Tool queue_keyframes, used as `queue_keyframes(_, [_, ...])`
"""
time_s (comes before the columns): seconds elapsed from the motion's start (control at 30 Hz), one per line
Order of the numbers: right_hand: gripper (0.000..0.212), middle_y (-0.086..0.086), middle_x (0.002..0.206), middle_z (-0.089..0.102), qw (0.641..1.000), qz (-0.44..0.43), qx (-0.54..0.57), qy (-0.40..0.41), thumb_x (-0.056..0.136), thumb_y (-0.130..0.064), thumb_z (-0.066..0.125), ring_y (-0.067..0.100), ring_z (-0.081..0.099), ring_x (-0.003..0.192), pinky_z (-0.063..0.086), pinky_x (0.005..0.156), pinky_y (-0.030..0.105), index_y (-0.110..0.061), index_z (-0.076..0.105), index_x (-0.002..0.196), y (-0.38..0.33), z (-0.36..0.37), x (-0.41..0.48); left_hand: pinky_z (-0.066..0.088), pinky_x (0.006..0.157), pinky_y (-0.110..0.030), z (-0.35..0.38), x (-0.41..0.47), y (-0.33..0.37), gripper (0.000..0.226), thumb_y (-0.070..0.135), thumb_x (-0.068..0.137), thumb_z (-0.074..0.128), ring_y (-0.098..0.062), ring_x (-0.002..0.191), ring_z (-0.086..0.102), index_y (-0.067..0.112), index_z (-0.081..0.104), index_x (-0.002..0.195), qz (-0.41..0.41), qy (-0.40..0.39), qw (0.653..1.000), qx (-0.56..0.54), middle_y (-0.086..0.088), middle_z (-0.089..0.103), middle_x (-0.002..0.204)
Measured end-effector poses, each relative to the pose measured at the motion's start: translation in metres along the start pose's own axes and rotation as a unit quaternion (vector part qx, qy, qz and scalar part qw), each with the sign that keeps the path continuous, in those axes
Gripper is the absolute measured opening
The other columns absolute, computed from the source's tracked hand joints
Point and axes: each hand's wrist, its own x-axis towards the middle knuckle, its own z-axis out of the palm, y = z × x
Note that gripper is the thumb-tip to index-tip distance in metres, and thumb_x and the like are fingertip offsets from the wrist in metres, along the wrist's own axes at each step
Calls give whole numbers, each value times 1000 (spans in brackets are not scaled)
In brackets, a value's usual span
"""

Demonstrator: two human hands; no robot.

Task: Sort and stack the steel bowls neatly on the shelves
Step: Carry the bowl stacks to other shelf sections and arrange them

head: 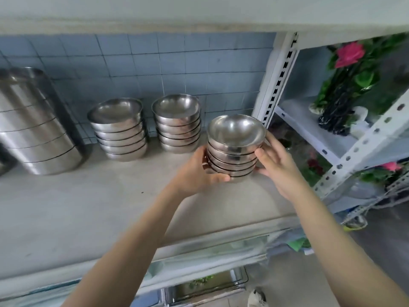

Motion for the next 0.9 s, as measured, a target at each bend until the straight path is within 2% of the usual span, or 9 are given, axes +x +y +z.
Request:
queue_keyframes(0.07, [73,-19,141,55,1000,8,-5,-20,71,-66,73,6,46,137,46,105,56,-58,43,137,4,-14,24,49,82,-9,5,21,4,75,11,66,92,16,95,62,18,43,123,-14,8,1000,6,14,62,111])
queue_keyframes(0.13, [78,-21,140,55,999,22,-1,-34,69,-66,73,5,44,137,44,107,56,-57,40,139,7,-27,48,50,98,-26,10,40,9,92,32,61,95,-1,111,62,16,42,135,-29,23,999,31,10,62,122])
queue_keyframes(0.2, [92,-16,147,49,998,34,-6,-54,67,-61,75,7,43,138,44,106,51,-45,34,148,9,-38,70,47,105,-33,15,58,9,96,37,63,93,-10,118,58,16,40,141,-43,43,996,62,9,59,127])
queue_keyframes(0.3, [81,-20,139,52,995,27,-18,-97,77,-30,77,4,46,134,45,102,37,-39,34,146,12,-48,96,46,106,-36,22,81,9,106,53,57,90,-13,121,57,17,41,143,-48,75,992,93,8,59,131])
queue_keyframes(0.37, [85,-22,134,52,994,21,-24,-101,79,-20,77,5,48,132,43,105,33,-38,30,148,16,-51,109,46,107,-37,26,91,9,104,52,58,90,-14,122,57,17,41,143,-48,88,990,96,4,60,134])
queue_keyframes(0.5, [104,-12,147,50,994,17,-27,-104,71,-32,88,3,48,133,39,112,39,-33,25,154,25,-59,128,44,109,-32,32,103,7,104,47,63,90,-10,124,56,19,38,148,-44,105,990,82,8,58,136])
queue_keyframes(0.67, [83,-14,134,59,994,-19,-40,-102,77,-21,83,-3,55,124,40,108,27,-34,37,145,31,-63,138,43,111,-33,35,108,1,113,49,63,90,-14,130,53,17,29,152,-44,117,990,68,1,54,144])
queue_keyframes(0.8, [93,0,146,52,993,-44,-46,-103,75,-28,82,8,50,132,41,109,26,-25,31,152,40,-63,139,35,106,-19,38,110,-1,113,37,74,86,-5,130,47,14,12,157,-42,107,993,38,3,42,152])
queue_keyframes(0.9, [85,0,147,51,992,-53,-42,-106,83,-17,78,6,49,134,40,108,23,-22,29,153,42,-63,142,34,117,-33,38,111,0,113,39,74,85,-9,138,43,16,13,157,-24,93,995,22,1,42,153])
